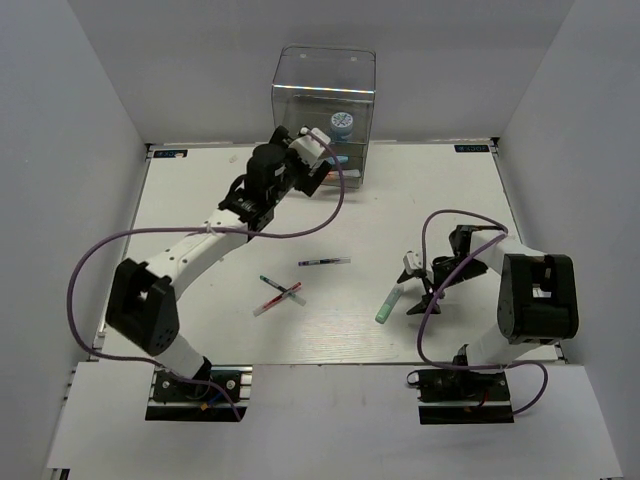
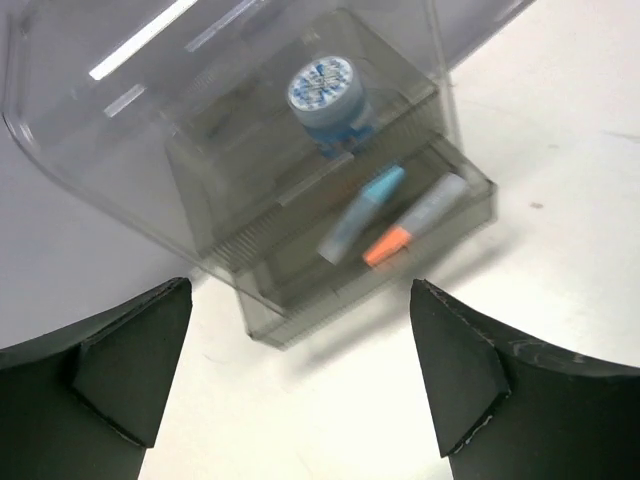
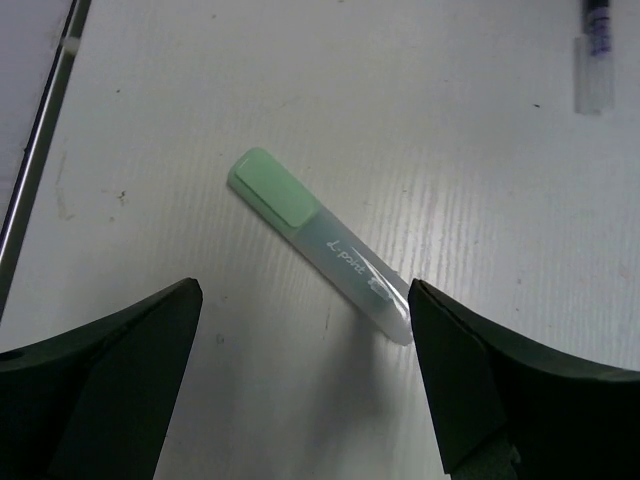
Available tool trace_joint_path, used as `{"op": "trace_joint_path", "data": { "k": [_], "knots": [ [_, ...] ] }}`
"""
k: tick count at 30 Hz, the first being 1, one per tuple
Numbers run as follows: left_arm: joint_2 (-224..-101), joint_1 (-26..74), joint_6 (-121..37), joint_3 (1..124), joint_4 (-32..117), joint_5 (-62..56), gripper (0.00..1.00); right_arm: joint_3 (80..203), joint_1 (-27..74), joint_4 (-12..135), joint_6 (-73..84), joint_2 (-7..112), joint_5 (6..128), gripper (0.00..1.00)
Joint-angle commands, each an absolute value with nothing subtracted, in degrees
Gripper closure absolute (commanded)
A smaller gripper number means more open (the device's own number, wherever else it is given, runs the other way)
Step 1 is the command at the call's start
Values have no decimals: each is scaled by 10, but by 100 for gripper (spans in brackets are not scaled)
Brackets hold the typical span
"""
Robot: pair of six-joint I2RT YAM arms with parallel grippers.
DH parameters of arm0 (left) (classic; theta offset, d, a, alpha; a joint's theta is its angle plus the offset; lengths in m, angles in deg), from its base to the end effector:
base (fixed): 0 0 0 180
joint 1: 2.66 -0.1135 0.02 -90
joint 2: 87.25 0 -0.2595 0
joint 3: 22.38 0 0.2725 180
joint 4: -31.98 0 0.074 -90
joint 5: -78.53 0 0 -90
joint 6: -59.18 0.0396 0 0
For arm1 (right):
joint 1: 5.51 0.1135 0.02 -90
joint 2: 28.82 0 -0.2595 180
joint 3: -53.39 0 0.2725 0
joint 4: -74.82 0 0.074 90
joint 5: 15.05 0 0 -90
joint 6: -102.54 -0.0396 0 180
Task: Sort the stationery into containers
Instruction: Place the pen in the drawer, then pick up the pen from the center of the board.
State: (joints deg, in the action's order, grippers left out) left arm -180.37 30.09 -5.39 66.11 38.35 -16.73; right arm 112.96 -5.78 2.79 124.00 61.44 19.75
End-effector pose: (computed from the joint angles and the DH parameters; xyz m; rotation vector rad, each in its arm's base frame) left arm 0.3527 -0.2226 0.3290 0.7978 1.5710 -0.0119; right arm 0.2344 0.0314 0.1397 -1.8283 1.4151 0.8900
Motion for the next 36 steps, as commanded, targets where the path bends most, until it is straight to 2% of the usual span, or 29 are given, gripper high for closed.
{"op": "trace_joint_path", "data": {
  "k": [1,10,15,20,24,27,28,30,31,33,35,36],
  "knots": [
    [-1731,303,-164,602,421,-155,0,1142,-28,7,1434,611,252,11],
    [-1641,292,-492,510,595,-261,0,1194,28,58,1345,658,270,14],
    [-1585,292,-627,434,600,-275,1,1195,63,122,1278,666,313,15],
    [-1533,292,-737,368,589,-282,1,1194,88,129,1260,685,364,21],
    [-1514,292,-809,348,589,-276,1,1188,102,138,1243,688,396,30],
    [-1514,292,-829,348,595,-264,1,1189,109,140,1234,692,414,43],
    [-1520,292,-829,355,595,-264,1,1189,112,140,1227,694,416,53],
    [-1528,292,-835,363,606,-264,0,1190,115,144,1214,692,423,65],
    [-1537,292,-835,370,612,-264,0,1189,115,145,1207,692,423,76],
    [-1543,292,-835,370,612,-264,0,1195,119,141,1196,686,418,89],
    [-1543,292,-840,370,612,-258,0,1203,118,140,1173,683,398,100],
    [-1548,292,-840,370,612,-258,0,1228,116,129,1169,676,393,100]
  ]
}}
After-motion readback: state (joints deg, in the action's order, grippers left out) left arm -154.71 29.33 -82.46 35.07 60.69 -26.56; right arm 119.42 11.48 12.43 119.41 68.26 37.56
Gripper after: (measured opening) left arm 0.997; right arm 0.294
